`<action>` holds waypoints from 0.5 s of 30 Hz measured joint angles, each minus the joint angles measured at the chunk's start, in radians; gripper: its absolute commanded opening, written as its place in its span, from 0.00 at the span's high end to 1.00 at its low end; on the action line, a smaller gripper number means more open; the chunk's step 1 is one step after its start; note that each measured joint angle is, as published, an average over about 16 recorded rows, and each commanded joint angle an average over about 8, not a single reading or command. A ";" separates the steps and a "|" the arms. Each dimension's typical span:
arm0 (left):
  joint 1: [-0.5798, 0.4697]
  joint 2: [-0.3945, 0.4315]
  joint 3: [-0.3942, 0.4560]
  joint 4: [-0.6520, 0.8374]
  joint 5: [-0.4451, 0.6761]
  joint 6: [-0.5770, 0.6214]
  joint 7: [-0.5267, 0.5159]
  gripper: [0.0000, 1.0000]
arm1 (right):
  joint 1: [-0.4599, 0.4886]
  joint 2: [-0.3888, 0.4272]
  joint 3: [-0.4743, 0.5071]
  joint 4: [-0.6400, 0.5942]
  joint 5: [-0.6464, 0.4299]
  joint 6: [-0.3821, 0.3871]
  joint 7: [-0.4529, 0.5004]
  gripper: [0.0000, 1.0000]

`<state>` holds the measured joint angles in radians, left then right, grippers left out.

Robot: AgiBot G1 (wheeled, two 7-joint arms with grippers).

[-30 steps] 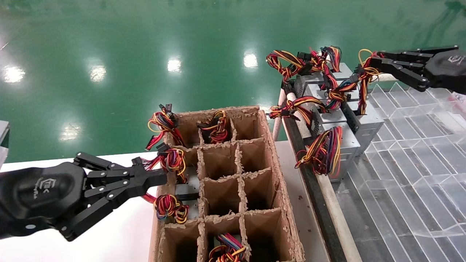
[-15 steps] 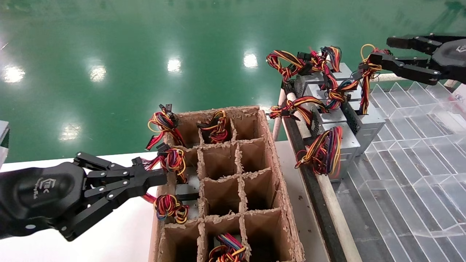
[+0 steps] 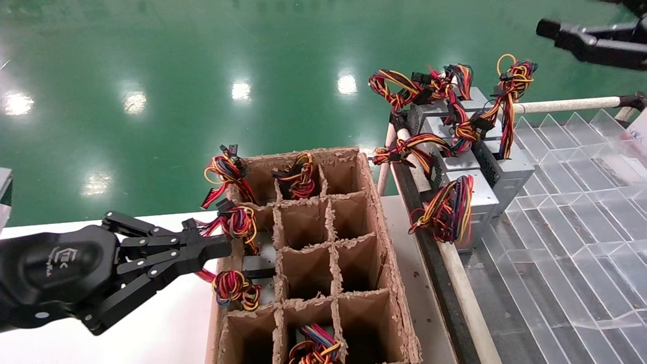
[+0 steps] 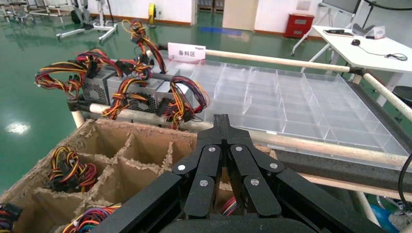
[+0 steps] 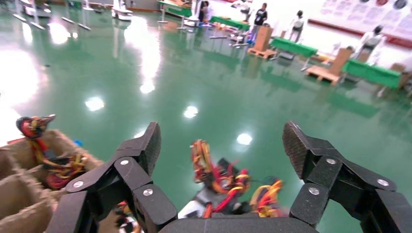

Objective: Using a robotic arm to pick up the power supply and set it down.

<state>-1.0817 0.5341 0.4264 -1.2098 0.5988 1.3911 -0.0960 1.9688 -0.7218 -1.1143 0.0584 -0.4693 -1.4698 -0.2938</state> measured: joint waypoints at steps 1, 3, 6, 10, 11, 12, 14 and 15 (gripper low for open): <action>0.000 0.000 0.000 0.000 0.000 0.000 0.000 1.00 | -0.010 0.002 0.010 0.012 0.000 -0.001 0.004 0.00; 0.000 0.000 0.000 0.000 0.000 0.000 0.000 1.00 | -0.031 0.005 0.032 0.041 -0.003 -0.002 0.015 0.00; 0.000 0.000 0.000 0.000 0.000 0.000 0.000 0.95 | -0.068 0.010 0.068 0.094 -0.015 -0.002 0.036 0.00; 0.000 0.000 0.000 0.000 0.000 0.000 0.000 0.45 | -0.127 0.017 0.123 0.176 -0.033 -0.003 0.068 0.00; 0.000 0.000 0.000 0.000 0.000 0.000 0.000 0.32 | -0.142 0.019 0.137 0.196 -0.038 -0.004 0.076 0.00; 0.000 0.000 0.000 0.000 0.000 0.000 0.000 0.20 | -0.157 0.021 0.151 0.217 -0.042 -0.004 0.085 0.00; 0.000 0.000 0.000 0.000 0.000 0.000 0.000 0.00 | -0.186 0.024 0.178 0.257 -0.051 -0.005 0.100 0.00; 0.000 0.000 0.000 0.000 0.000 0.000 0.000 0.00 | -0.201 0.026 0.192 0.278 -0.056 -0.005 0.108 0.00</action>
<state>-1.0817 0.5341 0.4264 -1.2098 0.5988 1.3911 -0.0960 1.7677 -0.6956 -0.9224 0.3359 -0.5249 -1.4752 -0.1854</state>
